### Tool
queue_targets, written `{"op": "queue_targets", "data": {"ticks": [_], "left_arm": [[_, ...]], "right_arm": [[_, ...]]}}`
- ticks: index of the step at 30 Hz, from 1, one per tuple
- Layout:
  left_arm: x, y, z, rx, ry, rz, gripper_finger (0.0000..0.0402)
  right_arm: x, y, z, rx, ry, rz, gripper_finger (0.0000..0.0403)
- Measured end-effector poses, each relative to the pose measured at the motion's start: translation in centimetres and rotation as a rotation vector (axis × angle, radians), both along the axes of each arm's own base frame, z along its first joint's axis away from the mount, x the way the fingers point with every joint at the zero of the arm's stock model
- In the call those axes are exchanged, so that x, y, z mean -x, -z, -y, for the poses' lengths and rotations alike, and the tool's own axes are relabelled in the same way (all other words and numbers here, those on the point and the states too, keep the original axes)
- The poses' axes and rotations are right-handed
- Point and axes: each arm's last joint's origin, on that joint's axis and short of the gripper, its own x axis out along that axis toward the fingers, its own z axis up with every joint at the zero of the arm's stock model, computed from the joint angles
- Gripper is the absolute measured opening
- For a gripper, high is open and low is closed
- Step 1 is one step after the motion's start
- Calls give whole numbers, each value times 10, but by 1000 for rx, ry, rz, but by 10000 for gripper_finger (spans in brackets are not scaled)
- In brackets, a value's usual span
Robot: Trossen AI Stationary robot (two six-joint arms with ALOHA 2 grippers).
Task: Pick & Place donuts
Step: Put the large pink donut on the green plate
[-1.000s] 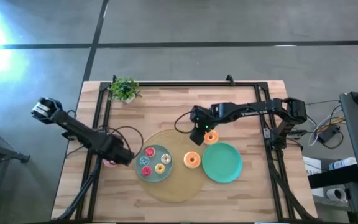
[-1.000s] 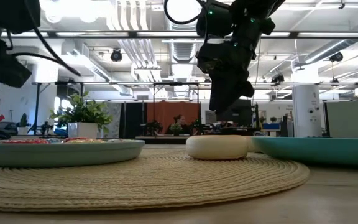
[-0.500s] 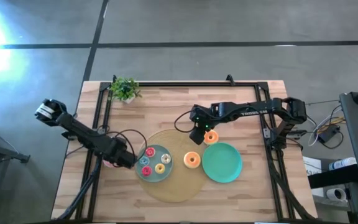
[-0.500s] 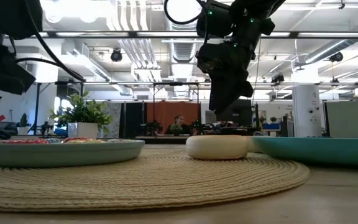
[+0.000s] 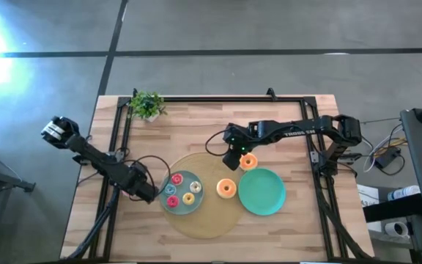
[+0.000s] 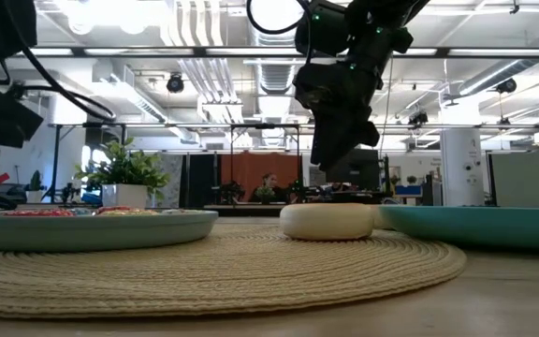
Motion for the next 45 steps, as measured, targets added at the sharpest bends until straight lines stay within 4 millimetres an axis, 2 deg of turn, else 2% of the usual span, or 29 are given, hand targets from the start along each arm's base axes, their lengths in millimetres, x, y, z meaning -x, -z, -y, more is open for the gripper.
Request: {"op": "queue_targets", "data": {"ticks": [6, 15, 22, 28, 33, 38, 42, 45], "left_arm": [[3, 9, -1, 19, -3, -5, 183], [0, 9, 0, 32, 14, 24, 184], [2, 22, -2, -9, 21, 13, 163], [-2, 20, 0, -17, 31, 50, 92], [-11, 7, -1, -111, 38, 207, 15], [-14, -20, -5, -220, 123, 357, 7], [-23, -57, -4, -327, 461, 487, 4], [-31, -83, -7, -368, 800, 456, 3]], "right_arm": [[0, 0, 0, -1, 2, 1, 123], [0, 0, 0, 0, 3, 1, 123], [0, 0, 2, 1, 8, 4, 123], [-1, -1, 2, 2, 8, 11, 123], [-3, -2, 2, 3, 7, 39, 123], [-6, -4, 5, -135, -45, 97, 122], [-7, -8, 19, -261, -19, 162, 116], [-7, -12, 40, -372, 12, 242, 111]]}}
